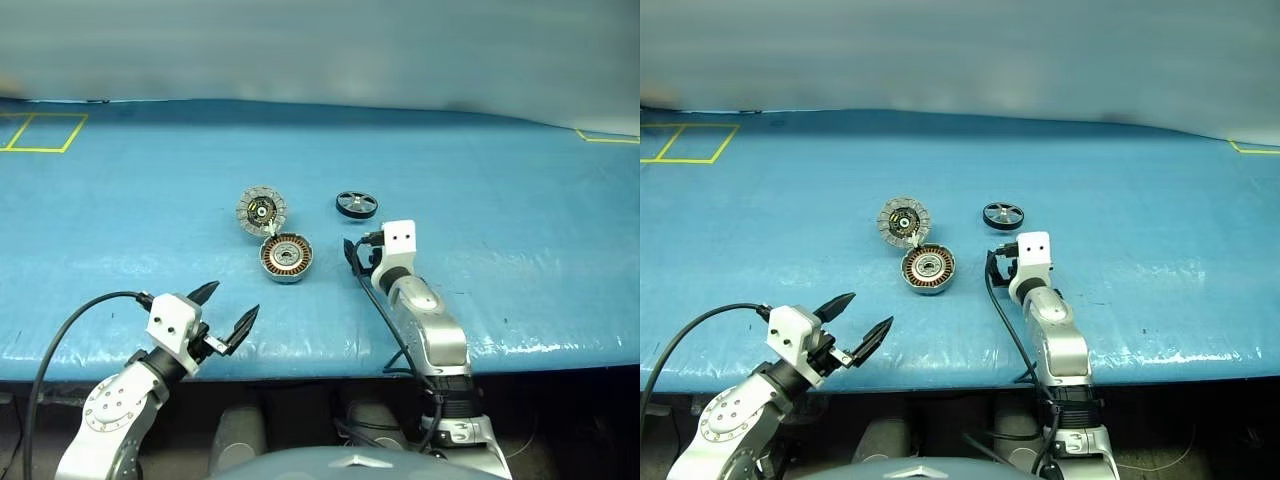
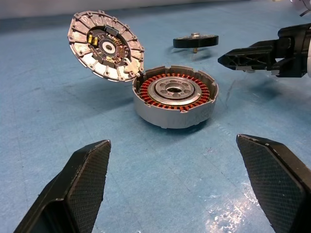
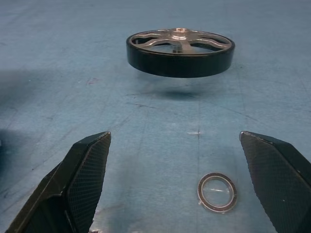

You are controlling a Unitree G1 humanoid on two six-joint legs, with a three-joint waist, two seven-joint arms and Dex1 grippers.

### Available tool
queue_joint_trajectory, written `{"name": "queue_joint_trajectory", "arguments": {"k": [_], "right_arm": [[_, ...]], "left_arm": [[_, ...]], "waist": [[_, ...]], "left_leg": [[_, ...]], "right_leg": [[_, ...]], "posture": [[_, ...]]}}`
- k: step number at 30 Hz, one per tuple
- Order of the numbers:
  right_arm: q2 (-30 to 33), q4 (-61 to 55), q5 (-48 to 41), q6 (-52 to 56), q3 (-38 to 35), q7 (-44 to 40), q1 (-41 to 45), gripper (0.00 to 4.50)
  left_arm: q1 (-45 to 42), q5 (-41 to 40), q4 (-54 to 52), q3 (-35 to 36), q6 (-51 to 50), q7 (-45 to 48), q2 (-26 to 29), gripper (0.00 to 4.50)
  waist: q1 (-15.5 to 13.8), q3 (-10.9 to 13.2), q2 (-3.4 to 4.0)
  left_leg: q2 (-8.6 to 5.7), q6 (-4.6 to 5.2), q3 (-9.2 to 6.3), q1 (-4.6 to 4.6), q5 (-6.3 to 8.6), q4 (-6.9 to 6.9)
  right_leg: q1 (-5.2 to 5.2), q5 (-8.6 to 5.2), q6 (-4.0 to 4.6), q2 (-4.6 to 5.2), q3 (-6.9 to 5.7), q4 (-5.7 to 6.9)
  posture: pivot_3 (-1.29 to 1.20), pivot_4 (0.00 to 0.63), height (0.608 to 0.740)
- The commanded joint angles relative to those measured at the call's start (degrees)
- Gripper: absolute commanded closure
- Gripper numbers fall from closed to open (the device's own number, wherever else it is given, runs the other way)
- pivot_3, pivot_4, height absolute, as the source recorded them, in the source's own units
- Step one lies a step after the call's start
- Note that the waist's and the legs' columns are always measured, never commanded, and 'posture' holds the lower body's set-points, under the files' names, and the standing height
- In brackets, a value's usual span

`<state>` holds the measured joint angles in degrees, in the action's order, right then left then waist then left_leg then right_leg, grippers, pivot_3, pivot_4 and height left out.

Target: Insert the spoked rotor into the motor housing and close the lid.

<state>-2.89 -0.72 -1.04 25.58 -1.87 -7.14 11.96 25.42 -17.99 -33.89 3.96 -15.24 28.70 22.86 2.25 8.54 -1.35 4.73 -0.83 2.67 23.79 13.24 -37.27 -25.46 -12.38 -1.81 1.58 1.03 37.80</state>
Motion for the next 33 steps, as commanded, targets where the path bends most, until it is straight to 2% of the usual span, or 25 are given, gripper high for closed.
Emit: {"name": "queue_joint_trajectory", "arguments": {"k": [1, 7, 10, 20, 33], "right_arm": [[-0.17, 1.18, -0.25, -2.76, -0.98, 2.46, -0.3, 0.03], [0.42, 4.11, 0.11, -2.35, -0.46, 3.88, -2.58, 0.03], [0.52, 3.94, 0.41, -1.49, 0.38, 4.22, -3.65, 0.55], [0.99, 2.41, 1.12, -0.25, 2.73, 4.07, -4.7, 3.83], [2.71, -14.13, -3.62, 4.98, 14.7, -8.48, -0.55, 3.84]], "left_arm": [[-0.03, 0.12, -0.53, -0.01, 1.1, -0.06, -0.11, 0.0], [0.21, 0.28, -0.62, 0.15, 1.11, -0.18, -0.12, 0.0], [0.27, 0.34, -0.61, 0.21, 1.1, -0.14, -0.01, 0.0], [0.12, 0.43, -0.6, 0.02, 1.07, -0.17, -0.04, 0.0], [1.13, 2.26, 1.23, -0.32, 4.79, -3.46, -4.31, 0.0]], "waist": [[0.02, 0.0, 0.0], [-0.02, -0.04, -0.05], [-0.08, -0.14, -0.17], [0.02, -0.45, -0.55], [-0.11, -0.33, -0.37]], "left_leg": [[0.0, 0.0, 0.0, 0.0, 0.0, 0.0], [0.0, 0.0, -0.01, -0.04, 0.0, 0.0], [0.0, 0.0, -0.01, -0.09, 0.0, 0.0], [0.03, 0.0, -0.01, -0.2, 0.0, 0.0], [0.04, 0.0, 0.02, -0.1, 0.0, 0.09]], "right_leg": [[0.0, 0.0, 0.0, 0.0, 0.0, 0.0], [0.04, 0.0, 0.01, -0.01, 0.01, 0.01], [0.09, 0.0, 0.01, 0.0, 0.01, 0.01], [0.16, -0.01, 0.03, -0.01, 0.01, 0.02], [0.01, -0.03, 0.06, -0.05, 0.05, 0.01]], "posture": [[0.0, 0.15, 0.74], [0.0, 0.15, 0.74], [0.0, 0.15, 0.74], [0.0, 0.15, 0.74], [0.0, 0.15, 0.74]]}}
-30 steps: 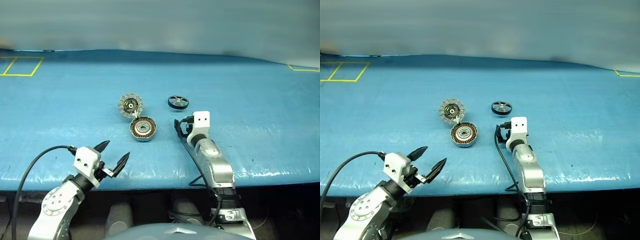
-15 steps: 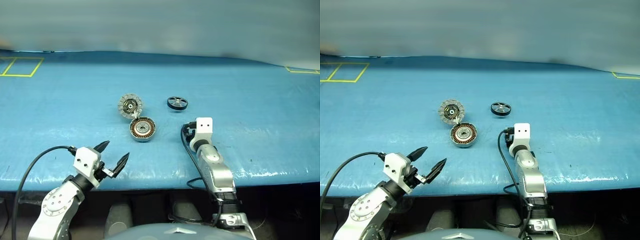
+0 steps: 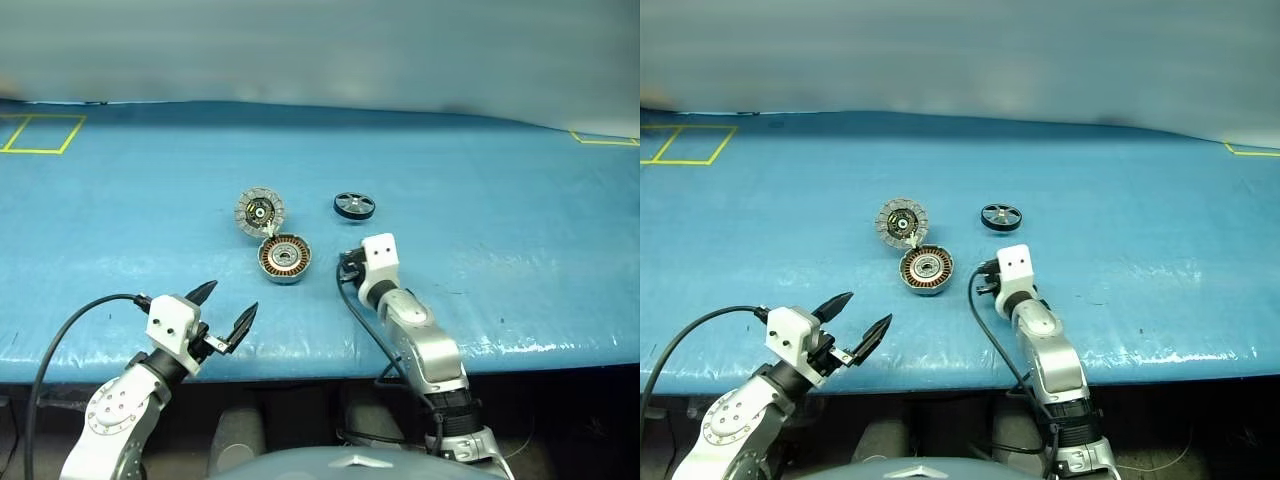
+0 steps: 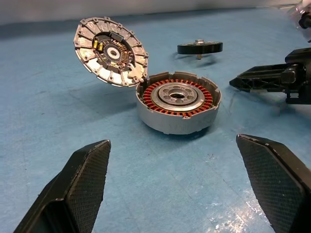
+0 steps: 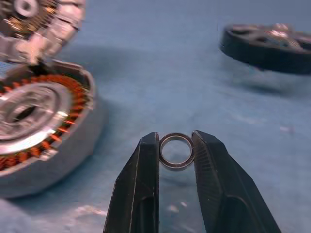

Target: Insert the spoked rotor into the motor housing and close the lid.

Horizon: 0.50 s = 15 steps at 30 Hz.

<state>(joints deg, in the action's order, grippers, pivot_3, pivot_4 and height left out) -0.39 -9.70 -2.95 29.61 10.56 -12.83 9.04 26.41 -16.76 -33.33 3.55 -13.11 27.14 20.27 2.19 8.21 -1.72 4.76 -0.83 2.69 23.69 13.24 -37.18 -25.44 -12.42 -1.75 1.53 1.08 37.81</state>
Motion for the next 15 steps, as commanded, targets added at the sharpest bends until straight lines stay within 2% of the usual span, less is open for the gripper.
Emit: {"name": "queue_joint_trajectory", "arguments": {"k": [1, 5, 15], "right_arm": [[-0.14, -6.05, -2.31, 1.95, 3.07, -3.31, 3.15, 3.84], [-1.09, -7.28, -4.22, 5.56, 5.0, -4.49, 5.06, 3.84], [-0.75, -1.19, -2.13, 7.98, 11.23, -4.79, 7.93, 3.84]], "left_arm": [[0.01, 1.11, 1.54, 0.47, 4.18, -2.77, -3.06, 0.0], [0.07, 0.65, 3.4, 0.85, 6.04, -2.49, -4.4, 0.0], [1.63, 1.31, 5.38, -1.1, 4.61, 0.67, -1.04, 0.0]], "waist": [[-0.09, 0.0, 0.0], [-0.16, -0.02, -0.07], [-0.1, -0.01, -0.05]], "left_leg": [[-0.01, 0.0, 0.01, 0.0, 0.0, -0.01], [-0.01, 0.0, -0.01, 0.0, 0.0, -0.02], [-0.01, 0.0, 0.01, 0.02, 0.0, -0.02]], "right_leg": [[0.01, 0.0, 0.0, 0.01, 0.0, -0.01], [0.02, 0.0, -0.01, 0.01, -0.01, -0.01], [-0.02, 0.0, 0.0, 0.02, -0.01, 0.0]], "posture": [[0.0, 0.15, 0.74], [0.0, 0.15, 0.74], [0.0, 0.15, 0.74]]}}
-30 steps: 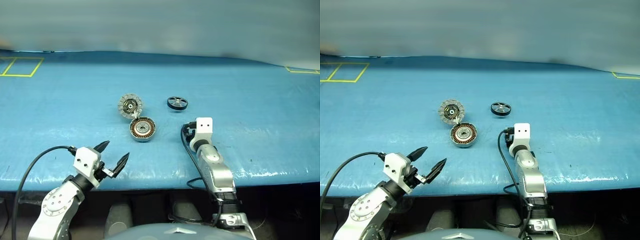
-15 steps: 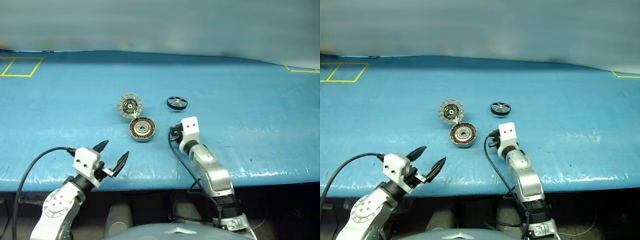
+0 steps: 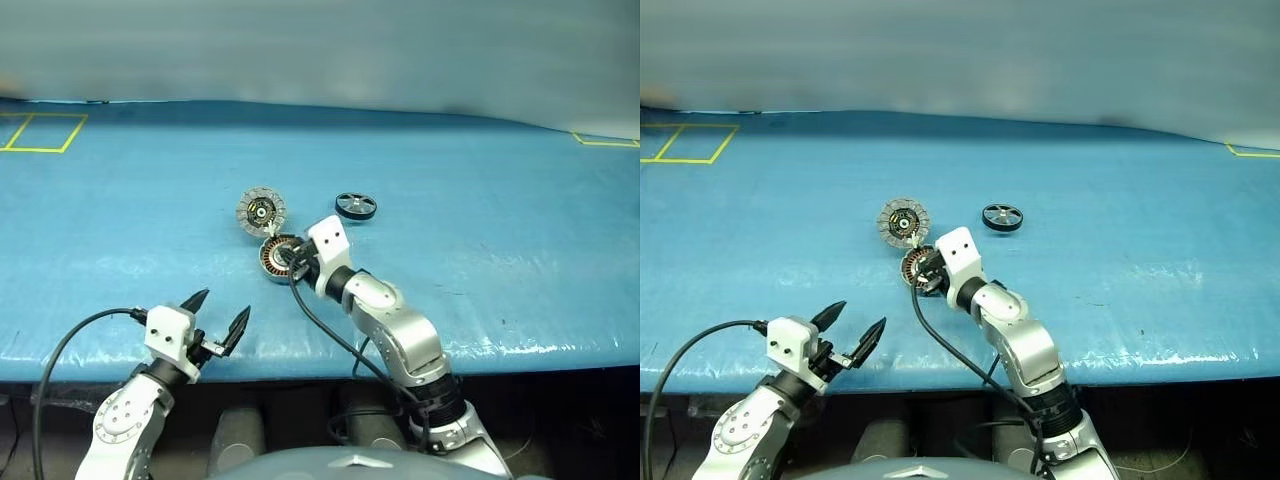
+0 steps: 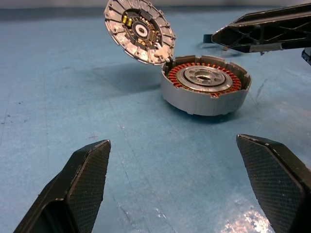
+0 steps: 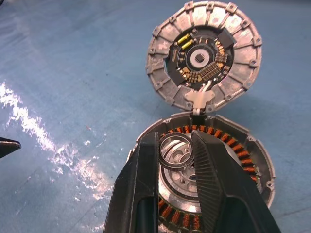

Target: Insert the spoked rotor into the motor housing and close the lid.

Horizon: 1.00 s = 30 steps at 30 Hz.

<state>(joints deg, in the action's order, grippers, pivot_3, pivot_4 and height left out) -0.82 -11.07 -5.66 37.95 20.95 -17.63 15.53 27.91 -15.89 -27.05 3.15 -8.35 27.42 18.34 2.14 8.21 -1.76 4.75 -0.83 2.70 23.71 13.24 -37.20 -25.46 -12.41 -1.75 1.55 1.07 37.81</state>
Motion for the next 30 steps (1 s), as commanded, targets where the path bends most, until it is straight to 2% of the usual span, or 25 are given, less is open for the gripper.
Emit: {"name": "queue_joint_trajectory", "arguments": {"k": [1, 15, 30], "right_arm": [[-0.36, 0.75, 0.77, -0.46, 0.9, 0.17, 1.7, 3.84], [-1.99, 5.85, 0.94, -1.16, -1.96, 2.38, 4.03, 3.84], [-2.43, 9.85, 0.79, -1.45, -2.2, 1.99, 4.76, 3.84]], "left_arm": [[0.2, 1.07, -0.82, -0.86, -0.08, 0.31, 1.14, 0.0], [-1.03, 2.2, 2.33, -0.86, 6.62, -1.42, -1.72, 0.0], [-1.54, 2.38, 3.18, -1.65, 6.46, -1.09, -1.51, 0.0]], "waist": [[-0.03, -0.01, -0.01], [-0.03, 0.0, -0.01], [0.02, -0.02, -0.01]], "left_leg": [[0.0, 0.0, 0.0, 0.0, 0.0, 0.0], [0.0, 0.0, 0.0, 0.02, 0.0, 0.0], [0.0, 0.0, 0.0, 0.0, 0.0, 0.0]], "right_leg": [[0.01, 0.0, 0.0, 0.0, 0.0, 0.0], [-0.01, 0.0, 0.0, 0.0, 0.0, 0.0], [0.02, 0.01, -0.01, -0.01, 0.0, 0.01]], "posture": [[0.0, 0.15, 0.74], [0.0, 0.15, 0.74], [0.0, 0.15, 0.74]]}}
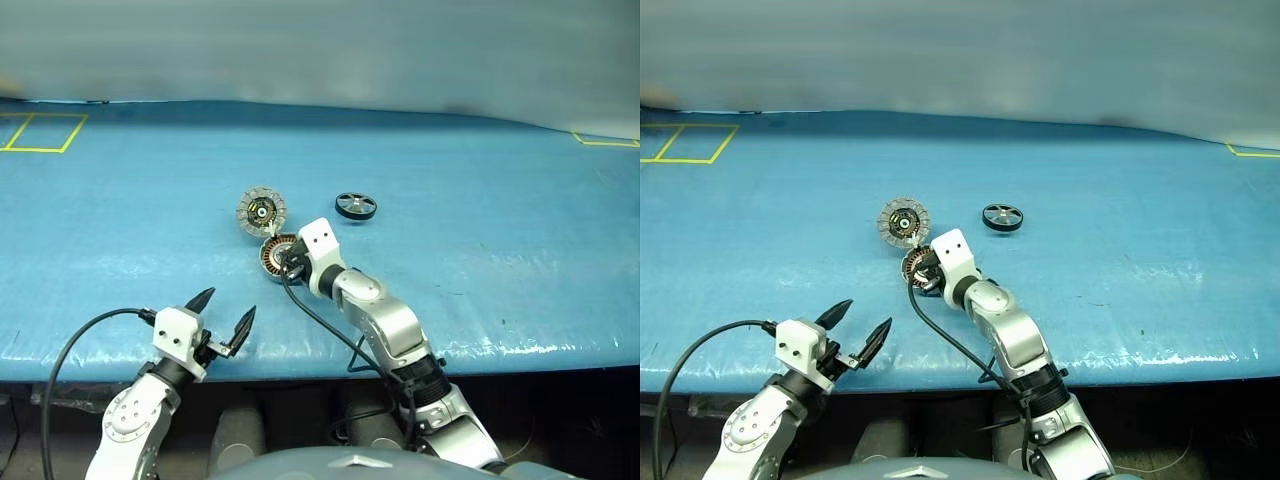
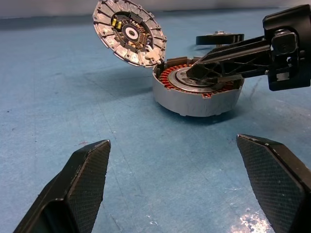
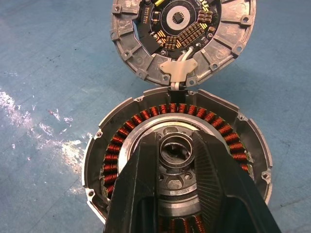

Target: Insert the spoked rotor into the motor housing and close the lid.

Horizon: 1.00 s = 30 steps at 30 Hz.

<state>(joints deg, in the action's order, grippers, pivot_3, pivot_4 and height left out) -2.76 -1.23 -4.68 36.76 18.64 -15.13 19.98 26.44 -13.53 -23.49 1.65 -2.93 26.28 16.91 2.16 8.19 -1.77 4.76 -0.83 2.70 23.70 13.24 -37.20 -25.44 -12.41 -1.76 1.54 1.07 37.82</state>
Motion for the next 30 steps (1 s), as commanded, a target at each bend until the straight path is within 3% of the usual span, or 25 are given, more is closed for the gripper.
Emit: {"name": "queue_joint_trajectory", "arguments": {"k": [1, 5, 12, 17, 20, 27, 30], "right_arm": [[-0.51, -0.04, -0.24, -0.26, 0.26, -0.65, 0.24, 3.84], [-0.53, -0.31, -0.26, -0.22, 0.58, -0.87, -0.11, 3.84], [-0.11, -4.22, -2.03, 2.67, -0.46, -2.0, -1.51, 1.65], [-1.39, -10.14, -6.37, 7.17, -4.09, -1.89, -0.84, 1.65], [-0.95, -11.38, -5.65, 7.89, -3.71, -1.0, -0.01, 2.26], [2.8, -11.61, 1.69, 9.29, 4.36, 1.19, 3.01, 4.49], [2.71, -11.88, 3.02, 10.46, 6.15, 1.54, 3.55, 4.49]], "left_arm": [[-0.1, 0.01, -0.36, -0.19, 1.01, 0.05, -0.09, 0.0], [-0.19, 0.14, -0.37, -0.41, 0.81, 0.01, -0.06, 0.0], [-0.24, 0.26, -0.42, -0.67, 0.34, -0.1, 0.02, 0.0], [-0.33, 0.2, -0.31, -0.64, 0.4, -0.15, -0.02, 0.0], [-0.4, 0.29, -0.15, -0.66, 0.65, -0.12, -0.03, 0.0], [-0.57, 0.62, -0.03, -0.84, 0.72, -0.19, 0.04, 0.0], [-0.4, 0.72, -0.07, -0.84, 0.71, -0.29, 0.02, 0.0]], "waist": [[0.0, 0.0, 0.0], [0.02, 0.0, 0.0], [-0.06, 0.0, 0.0], [-0.07, 0.0, 0.01], [0.03, 0.01, 0.02], [0.03, 0.01, 0.02], [0.01, 0.01, 0.02]], "left_leg": [[0.0, 0.0, 0.0, 0.0, 0.0, 0.0], [0.0, 0.0, 0.0, -0.01, 0.0, 0.0], [0.0, 0.0, 0.0, 0.0, 0.0, 0.0], [0.0, 0.0, 0.0, 0.02, 0.0, -0.02], [0.0, 0.0, -0.01, 0.02, 0.0, 0.0], [0.0, 0.0, 0.0, 0.02, 0.0, 0.01], [0.0, 0.0, -0.01, 0.02, 0.0, 0.01]], "right_leg": [[0.0, 0.0, 0.0, 0.0, 0.0, 0.0], [0.0, 0.0, 0.0, 0.0, 0.0, 0.0], [0.01, 0.0, 0.0, 0.0, 0.0, 0.0], [0.0, 0.01, -0.01, 0.01, 0.0, 0.0], [-0.03, 0.0, 0.0, 0.0, -0.01, 0.0], [-0.03, 0.0, 0.01, -0.01, -0.01, 0.0], [-0.03, 0.0, 0.01, -0.01, -0.01, 0.0]], "posture": [[0.0, 0.15, 0.74], [0.0, 0.15, 0.74], [0.0, 0.15, 0.74], [0.0, 0.15, 0.74], [0.0, 0.15, 0.74], [0.0, 0.15, 0.74], [0.0, 0.15, 0.74]]}}
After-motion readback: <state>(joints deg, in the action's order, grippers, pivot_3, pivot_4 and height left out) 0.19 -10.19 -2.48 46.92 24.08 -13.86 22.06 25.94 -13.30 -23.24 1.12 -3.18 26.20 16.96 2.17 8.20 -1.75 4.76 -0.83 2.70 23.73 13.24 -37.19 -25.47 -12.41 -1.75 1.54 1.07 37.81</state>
